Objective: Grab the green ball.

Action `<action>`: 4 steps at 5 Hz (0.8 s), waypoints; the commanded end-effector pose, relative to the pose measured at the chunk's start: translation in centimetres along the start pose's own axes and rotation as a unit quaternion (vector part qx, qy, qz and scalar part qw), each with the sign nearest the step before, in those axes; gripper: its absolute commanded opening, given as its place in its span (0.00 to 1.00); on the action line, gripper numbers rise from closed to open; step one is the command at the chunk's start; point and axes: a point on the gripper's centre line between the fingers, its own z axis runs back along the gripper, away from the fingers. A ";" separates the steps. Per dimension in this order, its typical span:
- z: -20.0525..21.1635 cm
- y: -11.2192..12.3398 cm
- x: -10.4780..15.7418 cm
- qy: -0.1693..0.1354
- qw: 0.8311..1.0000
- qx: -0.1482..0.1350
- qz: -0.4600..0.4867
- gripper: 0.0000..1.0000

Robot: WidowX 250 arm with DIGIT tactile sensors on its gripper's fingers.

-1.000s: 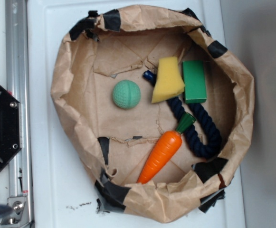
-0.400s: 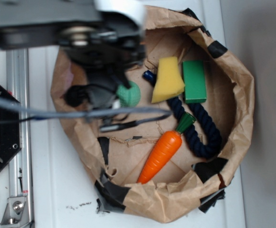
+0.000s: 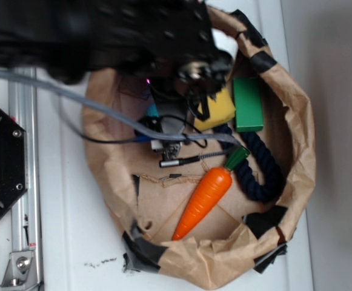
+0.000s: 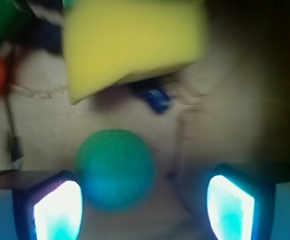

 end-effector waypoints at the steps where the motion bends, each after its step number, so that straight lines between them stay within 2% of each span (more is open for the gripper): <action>1: -3.1 -4.3 -0.3 0.045 0.993 -0.024 -0.104 1.00; 2: -2.3 -3.7 -0.3 0.030 0.995 -0.014 -0.090 0.00; 3: 1.3 -3.4 -0.8 -0.012 0.998 0.001 -0.060 0.00; 4: 6.0 -3.7 -2.9 -0.087 0.996 0.001 -0.031 0.00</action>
